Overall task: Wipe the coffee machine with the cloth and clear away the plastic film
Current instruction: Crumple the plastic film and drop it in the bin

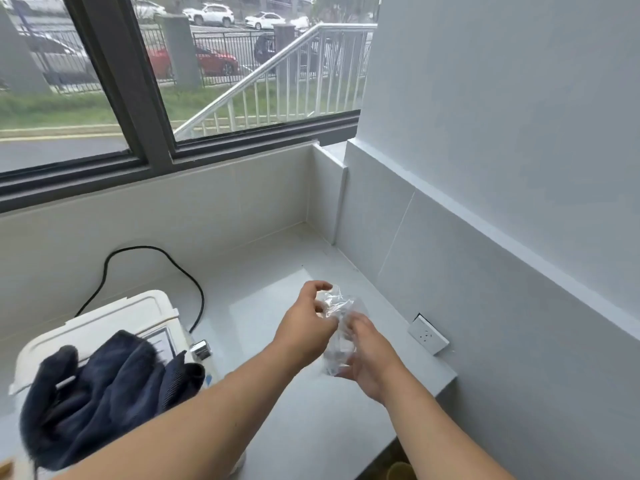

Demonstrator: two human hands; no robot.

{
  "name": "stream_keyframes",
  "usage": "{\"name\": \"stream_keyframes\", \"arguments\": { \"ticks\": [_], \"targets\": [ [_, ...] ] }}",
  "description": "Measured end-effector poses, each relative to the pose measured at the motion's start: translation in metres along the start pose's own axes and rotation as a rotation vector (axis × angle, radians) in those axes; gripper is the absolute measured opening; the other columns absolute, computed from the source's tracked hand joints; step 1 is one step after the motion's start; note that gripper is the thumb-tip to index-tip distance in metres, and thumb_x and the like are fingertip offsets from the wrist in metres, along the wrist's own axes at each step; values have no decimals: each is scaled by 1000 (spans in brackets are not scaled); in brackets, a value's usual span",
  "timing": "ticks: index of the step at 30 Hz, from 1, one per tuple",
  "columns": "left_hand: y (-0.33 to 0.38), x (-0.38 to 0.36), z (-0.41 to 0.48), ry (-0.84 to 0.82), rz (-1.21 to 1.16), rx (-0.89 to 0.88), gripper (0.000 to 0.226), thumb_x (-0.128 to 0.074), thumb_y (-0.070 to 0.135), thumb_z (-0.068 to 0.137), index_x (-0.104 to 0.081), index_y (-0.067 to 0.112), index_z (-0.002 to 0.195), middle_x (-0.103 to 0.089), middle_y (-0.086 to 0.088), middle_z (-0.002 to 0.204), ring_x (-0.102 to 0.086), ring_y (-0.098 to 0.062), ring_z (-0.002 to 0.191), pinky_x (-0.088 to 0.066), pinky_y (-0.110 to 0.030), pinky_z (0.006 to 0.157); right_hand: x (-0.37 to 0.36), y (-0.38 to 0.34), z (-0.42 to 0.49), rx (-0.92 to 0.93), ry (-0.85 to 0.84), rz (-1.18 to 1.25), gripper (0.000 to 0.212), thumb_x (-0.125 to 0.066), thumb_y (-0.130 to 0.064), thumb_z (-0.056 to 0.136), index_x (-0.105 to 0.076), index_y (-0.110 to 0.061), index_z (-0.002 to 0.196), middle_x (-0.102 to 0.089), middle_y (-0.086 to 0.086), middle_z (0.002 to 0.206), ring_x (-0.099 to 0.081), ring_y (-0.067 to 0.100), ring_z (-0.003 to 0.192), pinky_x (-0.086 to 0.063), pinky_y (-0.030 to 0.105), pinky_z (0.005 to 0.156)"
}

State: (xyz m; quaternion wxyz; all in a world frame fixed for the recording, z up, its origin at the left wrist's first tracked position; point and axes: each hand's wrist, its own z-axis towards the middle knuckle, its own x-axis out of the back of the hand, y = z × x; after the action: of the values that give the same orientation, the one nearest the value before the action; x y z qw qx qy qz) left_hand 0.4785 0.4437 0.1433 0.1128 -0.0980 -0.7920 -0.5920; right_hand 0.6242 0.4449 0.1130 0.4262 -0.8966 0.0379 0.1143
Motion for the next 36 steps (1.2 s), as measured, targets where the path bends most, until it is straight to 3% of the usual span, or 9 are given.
{"name": "stream_keyframes", "arguments": {
  "ticks": [2,5,8,12,18,21,24,30,36],
  "targets": [
    [2,5,-16,-45,68,-64,39,-62,24,88,-49,48,116,-62,12,101,-68,-9,76,-51,-24,57,-12,-1,-17,38,-17,107,26,-62,-35,95,-75,-23,114,-78,6,116,-74,36,79,-64,55,77],
    [0,22,-44,-49,397,-222,25,-62,40,88,-53,43,111,-65,12,112,-60,-2,95,-52,-25,77,-31,-3,-44,121,15,165,21,-55,-18,101,-75,-22,98,-80,7,96,-72,22,65,-57,32,54],
    [-5,35,-75,-19,523,-344,63,-64,64,76,-49,43,135,-47,18,138,-43,-11,125,-44,-29,97,-45,-2,-70,206,62,231,23,-54,-6,96,-72,-19,92,-75,11,89,-72,25,72,-56,32,58],
    [-7,46,-113,-234,558,-422,104,-81,70,62,-25,48,147,-32,24,148,-58,-6,108,-47,-22,78,-57,7,-110,188,67,324,25,-53,-14,98,-78,-9,98,-75,11,85,-73,25,71,-57,31,57],
    [4,43,-145,-209,660,-620,46,-67,55,87,-49,38,125,-64,8,115,-64,-19,101,-52,-34,80,-40,31,-159,189,286,46,22,-60,-32,83,-75,-18,87,-80,7,94,-74,25,82,-52,37,75],
    [8,29,-156,-209,574,-612,26,-58,50,90,-48,35,108,-62,10,99,-60,-16,84,-44,-28,63,-26,43,-179,157,169,20,53,-49,-68,84,-81,-29,101,-80,1,106,-65,23,86,-54,42,81],
    [8,8,-161,-223,513,-568,19,-56,46,91,-41,37,98,-64,11,93,-61,-11,76,-45,-30,58,-8,52,-196,193,-13,77,70,-36,-77,95,-75,-28,126,-75,2,115,-62,25,89,-56,47,87],
    [16,-50,-171,-234,513,-585,25,-65,48,86,-48,34,96,-59,12,89,-58,-14,83,-38,-29,59,35,59,-217,325,182,313,33,-56,-23,106,-58,-17,138,-78,11,100,-74,22,69,-57,32,54],
    [19,-118,-176,-391,499,-535,78,-75,53,72,-41,32,139,-53,15,122,-65,-17,108,-54,-33,84,94,68,-211,370,486,245,10,-66,-13,99,-70,-19,105,-80,8,91,-77,21,74,-57,31,60]
  ]
}}
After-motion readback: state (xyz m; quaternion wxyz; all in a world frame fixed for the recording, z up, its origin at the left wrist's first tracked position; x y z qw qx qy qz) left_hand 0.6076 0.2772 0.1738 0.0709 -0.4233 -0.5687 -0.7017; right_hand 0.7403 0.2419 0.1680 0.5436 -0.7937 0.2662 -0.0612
